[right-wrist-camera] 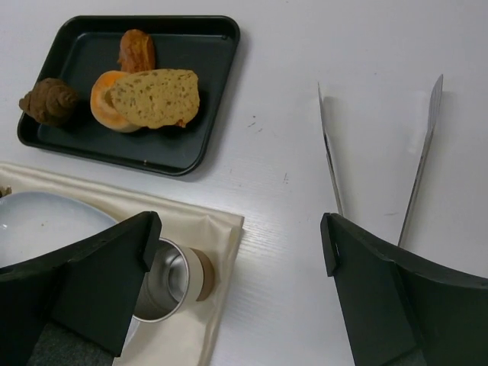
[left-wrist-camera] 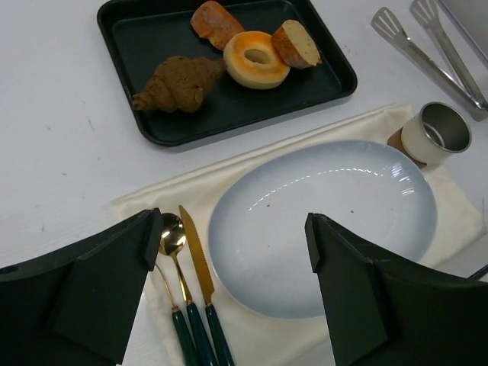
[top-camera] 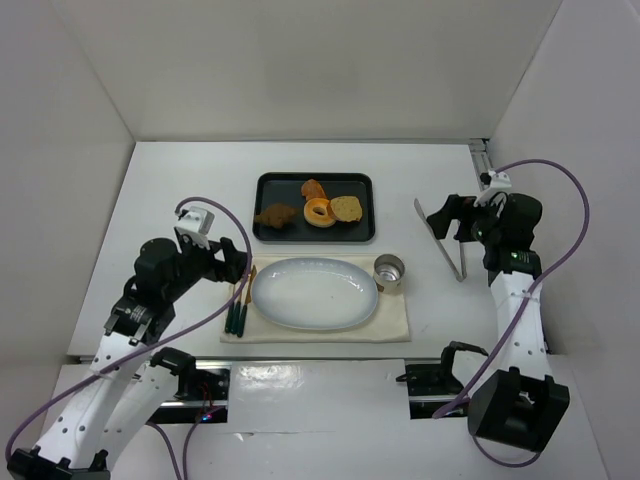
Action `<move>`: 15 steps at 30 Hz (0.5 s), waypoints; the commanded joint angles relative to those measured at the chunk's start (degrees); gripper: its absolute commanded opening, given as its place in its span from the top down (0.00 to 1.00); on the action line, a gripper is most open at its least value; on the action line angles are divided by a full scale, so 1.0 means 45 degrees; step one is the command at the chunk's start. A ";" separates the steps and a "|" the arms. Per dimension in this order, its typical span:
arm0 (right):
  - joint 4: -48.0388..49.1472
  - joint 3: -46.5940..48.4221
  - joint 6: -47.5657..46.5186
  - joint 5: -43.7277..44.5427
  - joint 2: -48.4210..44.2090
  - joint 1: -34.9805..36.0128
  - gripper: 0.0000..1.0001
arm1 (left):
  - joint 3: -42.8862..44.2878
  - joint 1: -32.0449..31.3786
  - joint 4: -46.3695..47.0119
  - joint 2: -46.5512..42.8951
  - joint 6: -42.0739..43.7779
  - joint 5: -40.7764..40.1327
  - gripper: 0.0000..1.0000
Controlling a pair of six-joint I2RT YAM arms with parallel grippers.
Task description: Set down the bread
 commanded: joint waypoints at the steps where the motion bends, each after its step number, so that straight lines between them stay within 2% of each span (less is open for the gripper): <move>1: 0.0524 0.0556 0.0786 0.0036 0.0384 -0.0022 0.01 | 0.0036 0.0076 0.0887 -0.0299 0.0073 0.0843 0.06; 4: 0.0524 0.0283 -0.0322 -0.0448 0.0191 -0.0022 0.01 | 0.0036 0.0076 0.0887 -0.0416 0.0073 0.0843 0.06; 6: 0.0641 -0.0049 -0.1768 -0.0724 -0.0064 -0.0139 0.01 | 0.0036 0.0076 0.0887 -0.0533 0.0073 0.0843 0.06; 8: 0.0933 -0.0168 -0.1520 0.0789 -0.0181 -0.0139 0.01 | 0.0036 0.0076 0.0887 -0.0533 0.0073 0.0843 0.06; 11: 0.0935 -0.0031 -0.1322 0.1850 0.0090 -0.0139 0.01 | 0.0036 0.0076 0.0887 -0.0417 0.0073 0.0959 0.06; 15: 0.0799 -0.0031 -0.1322 0.2207 0.0481 -0.0139 0.01 | 0.0036 0.0076 0.0887 -0.0416 0.0073 0.0960 0.06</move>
